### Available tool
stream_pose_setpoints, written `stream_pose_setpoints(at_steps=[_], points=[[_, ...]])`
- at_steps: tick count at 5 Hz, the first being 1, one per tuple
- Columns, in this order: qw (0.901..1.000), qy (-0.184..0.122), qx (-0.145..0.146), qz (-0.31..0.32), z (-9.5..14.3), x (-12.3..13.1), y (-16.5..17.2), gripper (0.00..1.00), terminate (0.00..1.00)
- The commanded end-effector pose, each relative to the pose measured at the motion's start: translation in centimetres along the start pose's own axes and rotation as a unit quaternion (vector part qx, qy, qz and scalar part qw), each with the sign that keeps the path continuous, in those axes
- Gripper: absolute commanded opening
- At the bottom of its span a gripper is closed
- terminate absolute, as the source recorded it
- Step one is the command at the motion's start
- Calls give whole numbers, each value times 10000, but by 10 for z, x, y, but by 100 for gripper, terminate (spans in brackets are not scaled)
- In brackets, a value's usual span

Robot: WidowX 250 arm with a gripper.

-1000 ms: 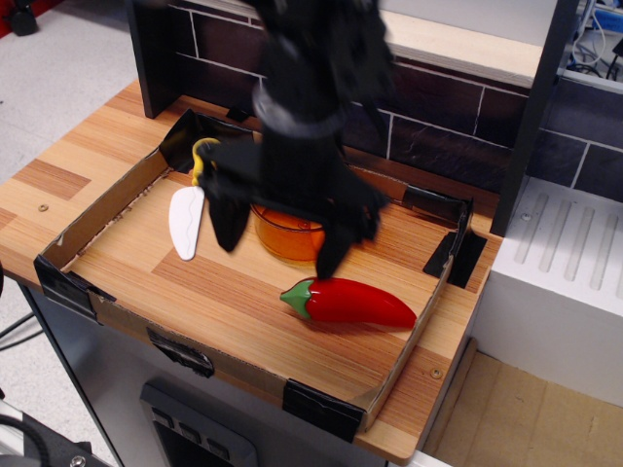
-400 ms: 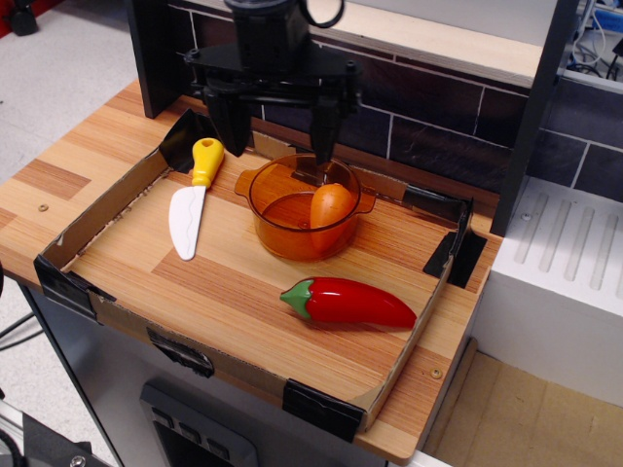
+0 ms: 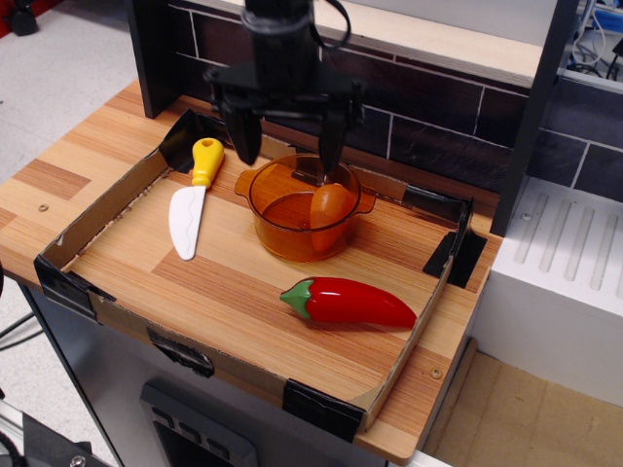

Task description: Take carrot out of pot

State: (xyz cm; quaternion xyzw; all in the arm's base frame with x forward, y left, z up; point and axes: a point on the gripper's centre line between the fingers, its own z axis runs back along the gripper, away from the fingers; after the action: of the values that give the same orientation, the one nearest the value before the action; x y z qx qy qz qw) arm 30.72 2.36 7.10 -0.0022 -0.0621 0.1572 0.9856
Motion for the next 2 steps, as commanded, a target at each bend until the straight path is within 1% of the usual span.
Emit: stream_pose_setpoints(at_steps=[1, 2], points=[[9998, -206, 69, -16, -11, 12, -7, 100, 0], [9997, -210, 152, 40, -21, 13, -8, 100, 0]])
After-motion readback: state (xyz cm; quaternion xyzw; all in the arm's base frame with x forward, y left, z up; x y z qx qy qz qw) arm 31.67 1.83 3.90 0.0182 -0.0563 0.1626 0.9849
